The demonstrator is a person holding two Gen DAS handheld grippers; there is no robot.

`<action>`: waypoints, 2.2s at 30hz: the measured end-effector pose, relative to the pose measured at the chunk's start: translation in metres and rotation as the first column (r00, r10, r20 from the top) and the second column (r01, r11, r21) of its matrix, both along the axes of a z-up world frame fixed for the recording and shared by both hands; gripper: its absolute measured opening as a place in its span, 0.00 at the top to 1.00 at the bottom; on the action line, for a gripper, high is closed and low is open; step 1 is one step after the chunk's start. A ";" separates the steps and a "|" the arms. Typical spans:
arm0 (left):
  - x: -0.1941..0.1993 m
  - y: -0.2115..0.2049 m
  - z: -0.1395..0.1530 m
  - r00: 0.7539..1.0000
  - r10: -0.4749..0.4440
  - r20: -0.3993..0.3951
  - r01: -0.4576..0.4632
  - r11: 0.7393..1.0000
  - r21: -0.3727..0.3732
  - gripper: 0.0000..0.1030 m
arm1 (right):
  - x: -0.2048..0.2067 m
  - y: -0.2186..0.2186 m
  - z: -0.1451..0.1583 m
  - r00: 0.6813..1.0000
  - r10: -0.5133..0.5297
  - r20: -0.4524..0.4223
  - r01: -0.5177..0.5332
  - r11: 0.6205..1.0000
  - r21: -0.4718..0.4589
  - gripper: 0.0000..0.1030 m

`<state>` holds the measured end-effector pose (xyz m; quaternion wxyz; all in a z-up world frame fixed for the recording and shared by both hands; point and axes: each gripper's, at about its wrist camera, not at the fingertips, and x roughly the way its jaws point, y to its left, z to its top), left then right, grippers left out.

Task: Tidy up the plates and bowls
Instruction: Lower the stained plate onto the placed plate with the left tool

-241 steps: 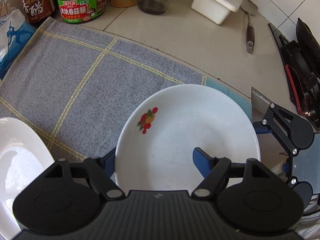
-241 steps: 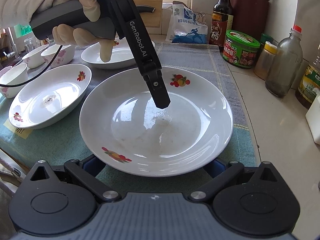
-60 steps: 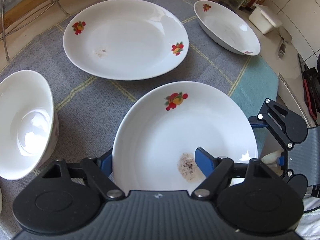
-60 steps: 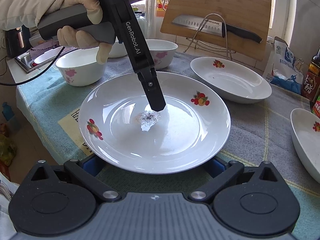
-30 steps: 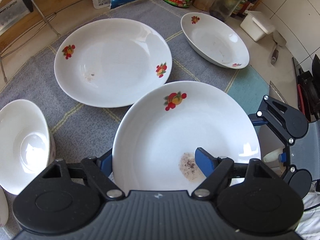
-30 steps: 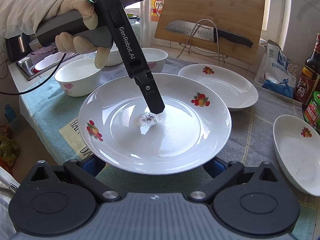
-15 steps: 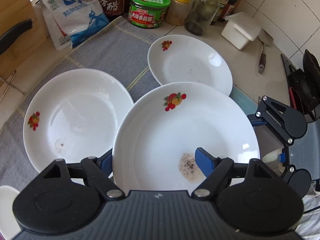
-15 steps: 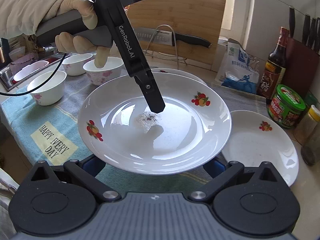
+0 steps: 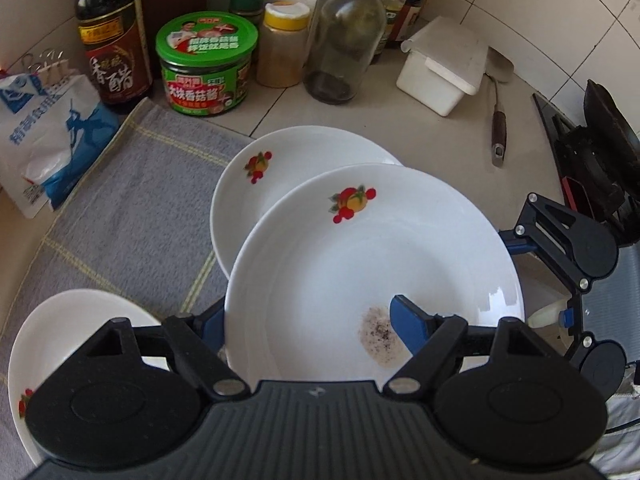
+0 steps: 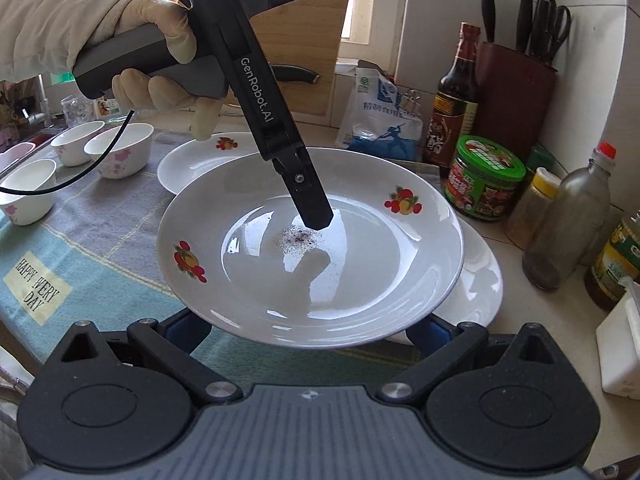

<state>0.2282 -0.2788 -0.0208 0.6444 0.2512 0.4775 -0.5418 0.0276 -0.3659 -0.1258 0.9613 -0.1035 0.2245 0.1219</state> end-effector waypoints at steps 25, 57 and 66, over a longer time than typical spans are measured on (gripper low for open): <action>0.022 -0.069 -0.033 0.996 -0.083 -0.046 0.084 0.996 0.024 0.21 | 0.023 -0.043 -0.008 0.995 -0.080 -0.055 0.082 0.995 0.052 0.00; 0.028 -0.087 -0.040 0.995 -0.099 -0.029 0.101 0.994 0.053 0.18 | 0.029 -0.051 -0.009 0.992 -0.106 -0.074 0.113 0.989 0.097 0.00; 0.028 -0.091 -0.041 0.995 -0.098 -0.005 0.098 0.993 0.066 0.16 | 0.027 -0.051 -0.008 0.992 -0.106 -0.069 0.113 0.989 0.099 0.00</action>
